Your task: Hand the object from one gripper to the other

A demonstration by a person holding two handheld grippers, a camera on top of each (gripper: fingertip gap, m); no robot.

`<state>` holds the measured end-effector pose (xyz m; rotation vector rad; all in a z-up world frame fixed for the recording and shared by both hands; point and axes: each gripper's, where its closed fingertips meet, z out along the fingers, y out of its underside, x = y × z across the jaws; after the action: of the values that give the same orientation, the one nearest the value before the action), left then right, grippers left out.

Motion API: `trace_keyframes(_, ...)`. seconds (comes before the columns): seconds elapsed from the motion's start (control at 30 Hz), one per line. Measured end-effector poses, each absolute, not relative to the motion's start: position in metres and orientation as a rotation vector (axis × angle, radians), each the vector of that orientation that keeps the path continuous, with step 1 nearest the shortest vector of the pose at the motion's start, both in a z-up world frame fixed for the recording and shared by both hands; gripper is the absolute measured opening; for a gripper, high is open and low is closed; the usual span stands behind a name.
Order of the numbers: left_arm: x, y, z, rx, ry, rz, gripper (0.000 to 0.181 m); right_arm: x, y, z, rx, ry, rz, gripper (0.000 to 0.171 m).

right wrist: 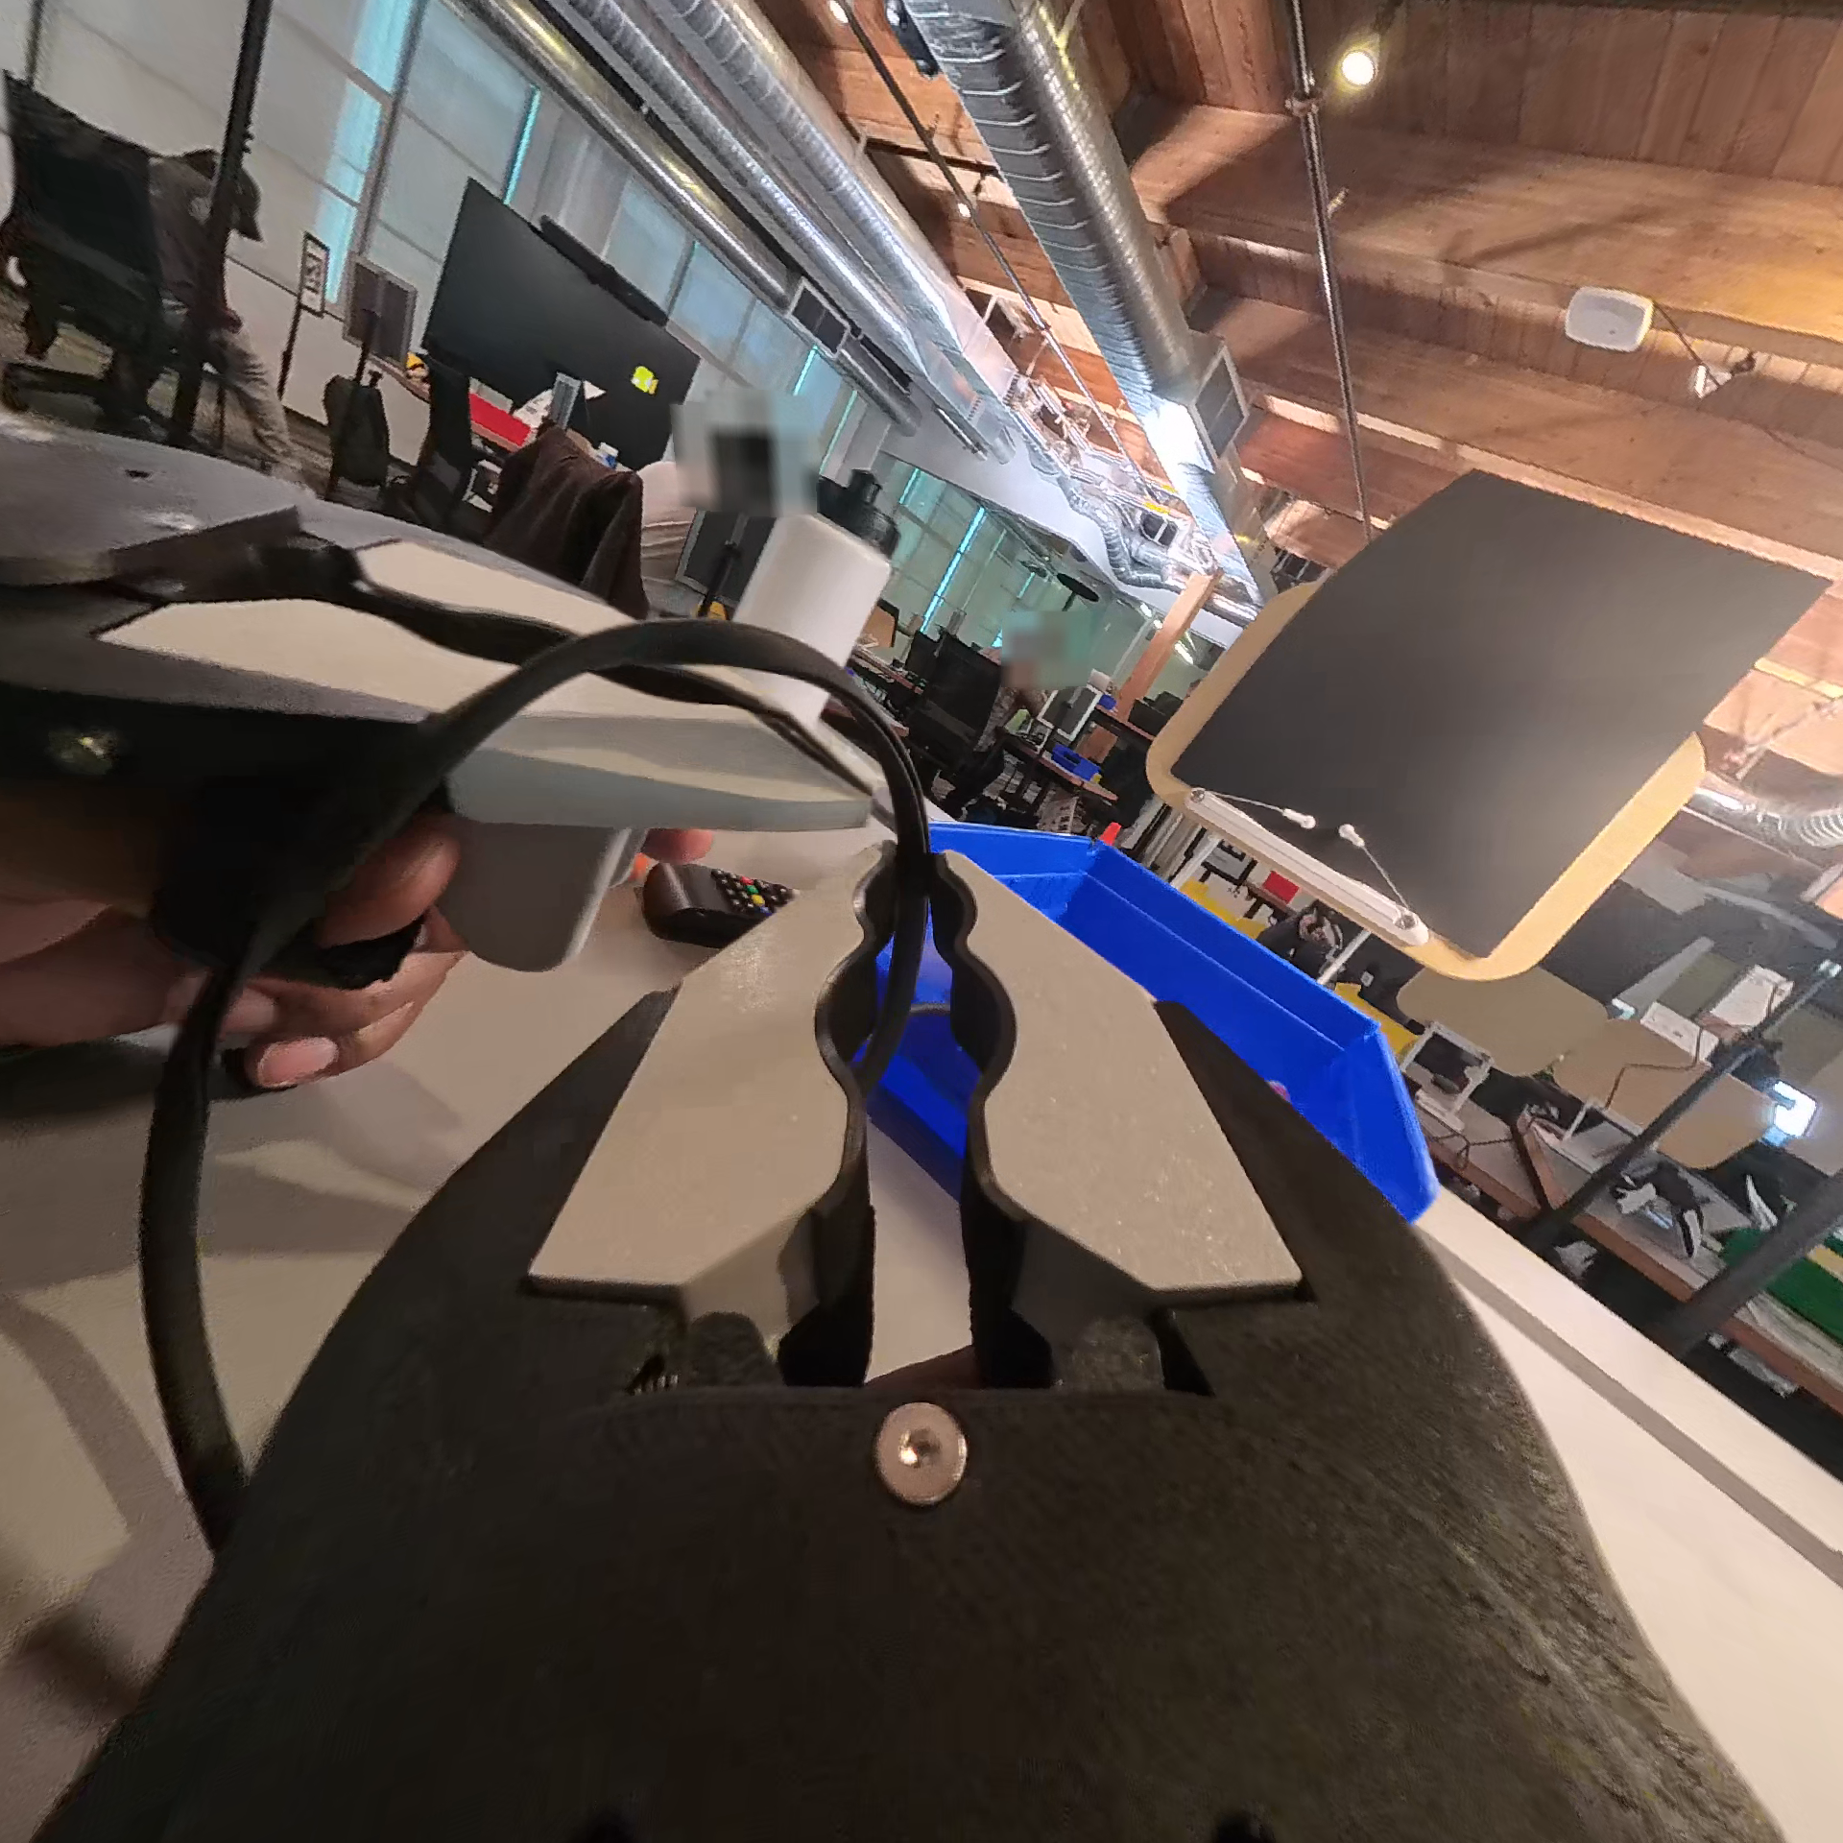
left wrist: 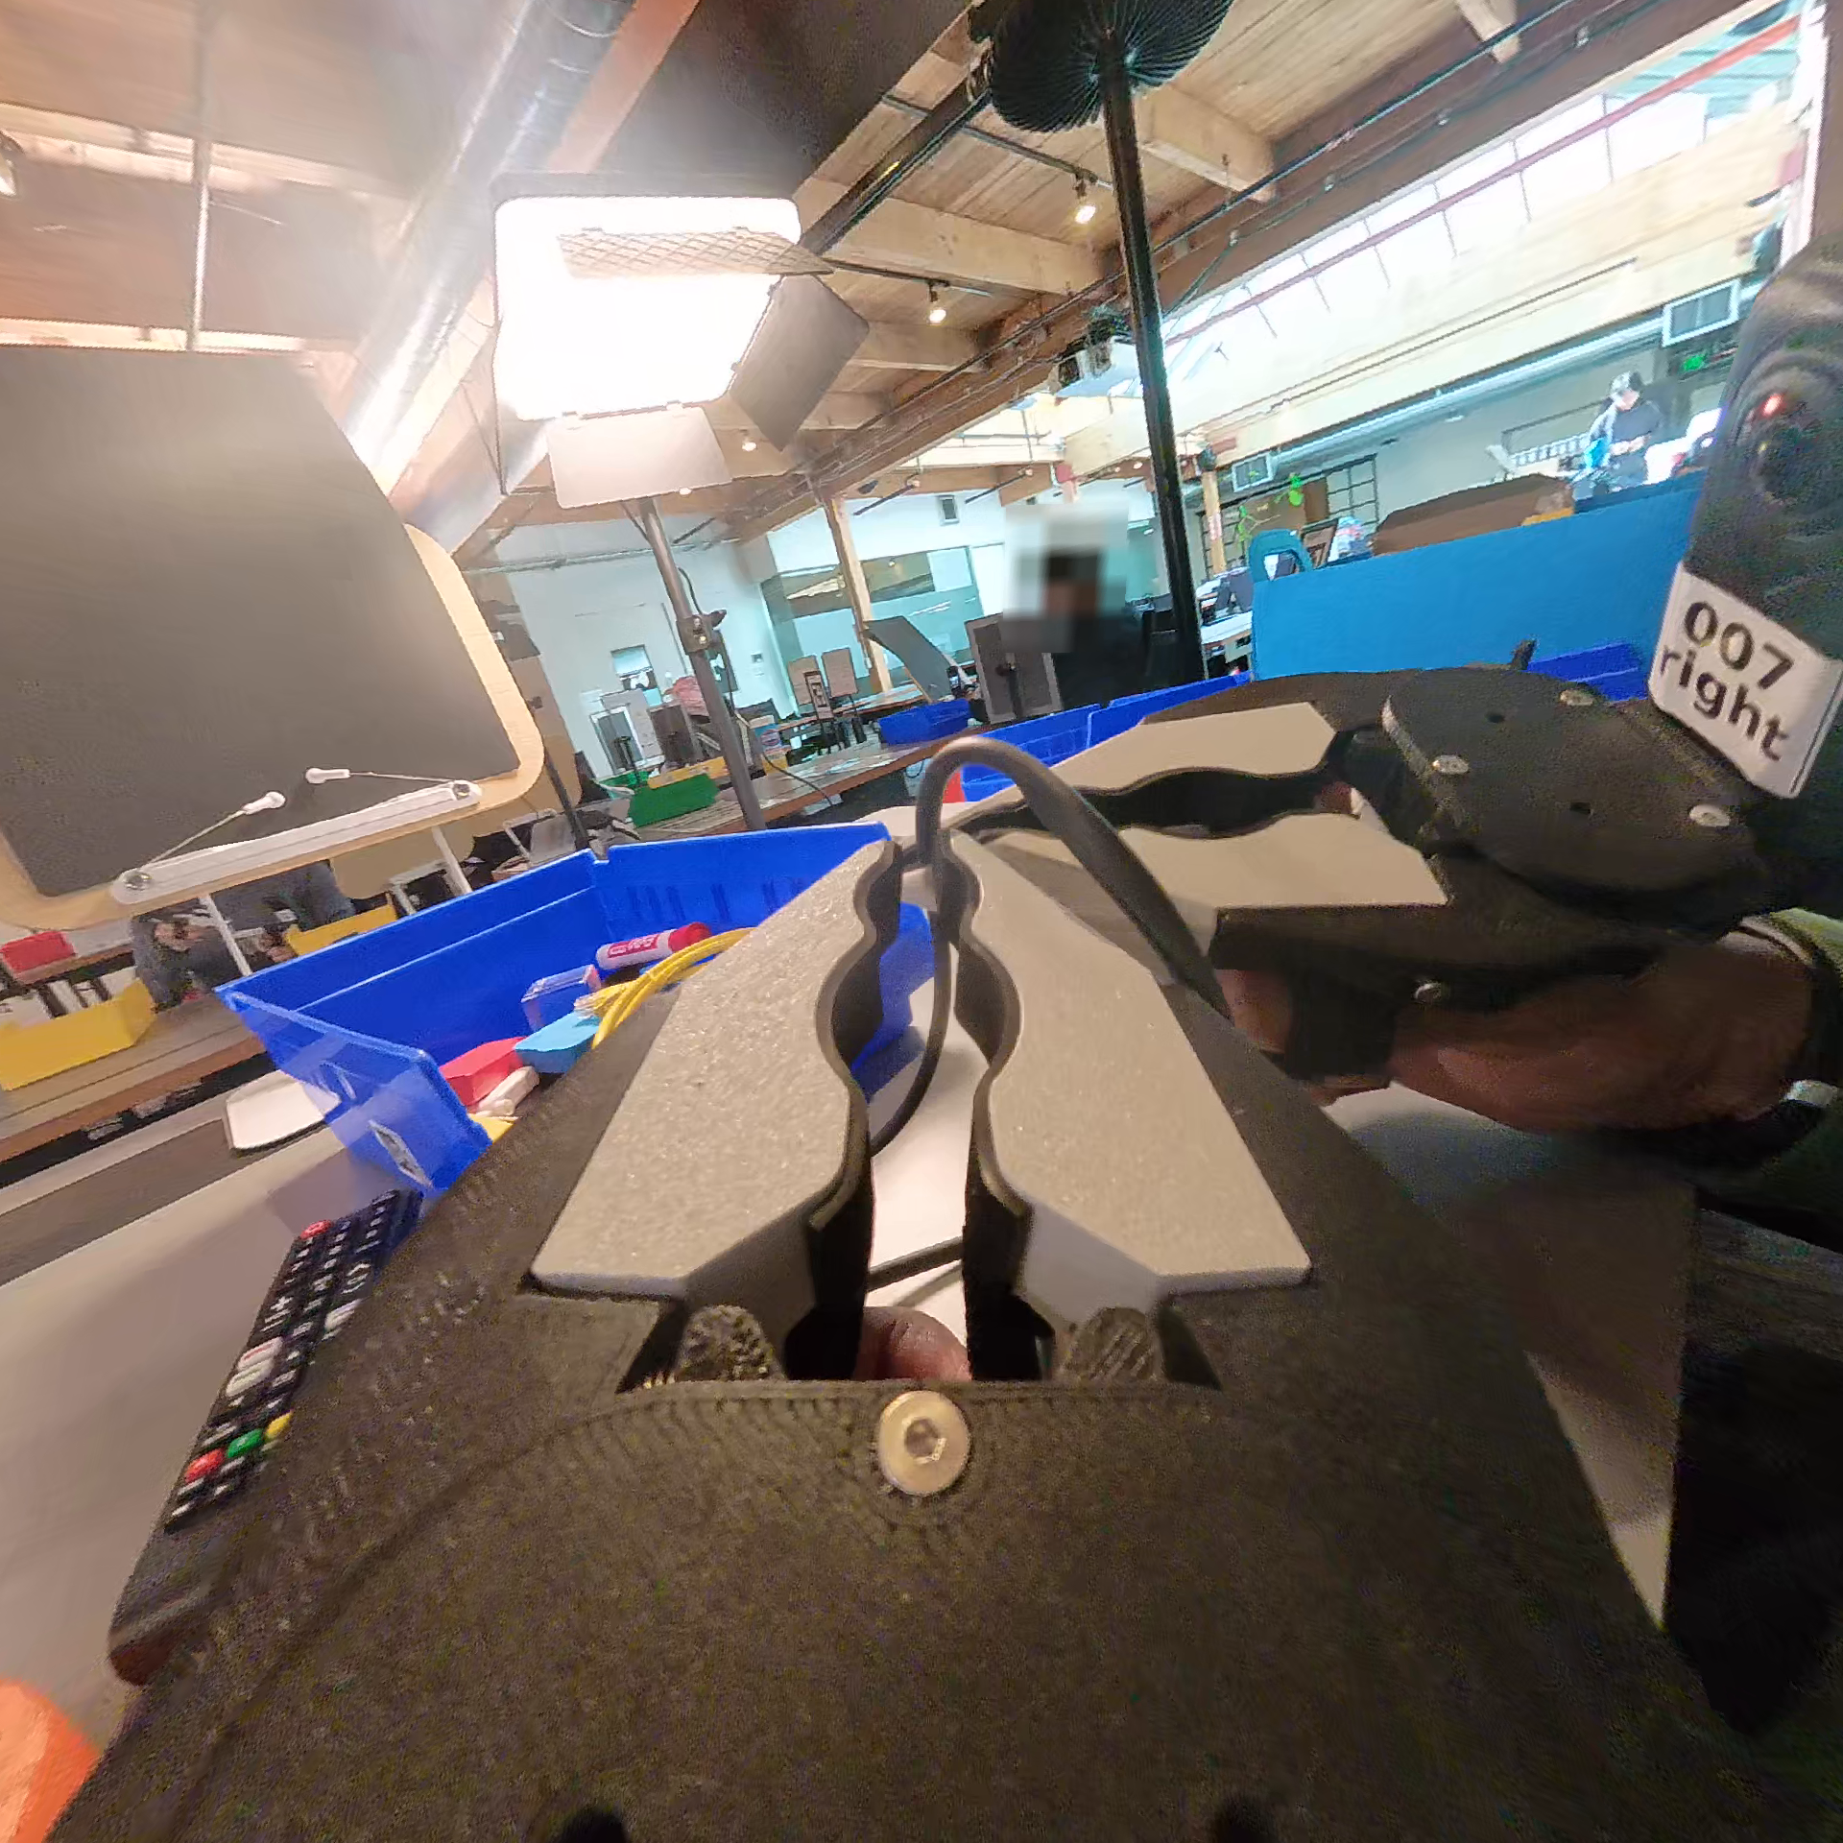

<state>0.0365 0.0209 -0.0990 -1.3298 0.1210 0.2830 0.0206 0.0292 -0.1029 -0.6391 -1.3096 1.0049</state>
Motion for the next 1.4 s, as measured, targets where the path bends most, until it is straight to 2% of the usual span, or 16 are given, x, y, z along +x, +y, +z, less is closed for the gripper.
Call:
trace_keyframes(0.03,0.036,0.021,-0.099,-1.331,0.120,0.295,0.006,0.021,0.031,-0.102,-0.652,-1.302,1.012,0.006)
trace_keyframes(0.5,0.035,0.026,-0.110,-1.388,0.155,0.385,0.010,0.025,0.032,-0.095,-0.665,-1.267,1.096,0.006)
trace_keyframes(0.8,0.044,0.029,-0.113,-1.398,0.219,0.396,0.016,0.037,0.015,-0.085,-0.620,-1.271,1.340,0.006)
trace_keyframes(0.97,0.043,0.027,-0.111,-1.388,0.204,0.384,0.013,0.037,0.008,-0.088,-0.605,-1.303,1.361,0.006)
trace_keyframes(1.13,0.043,0.026,-0.109,-1.377,0.204,0.402,0.004,0.038,0.006,-0.087,-0.594,-1.306,1.365,0.006)
trace_keyframes(1.4,0.030,0.022,-0.105,-1.374,0.125,0.398,0.003,0.035,0.005,-0.092,-0.593,-1.326,1.322,0.007)
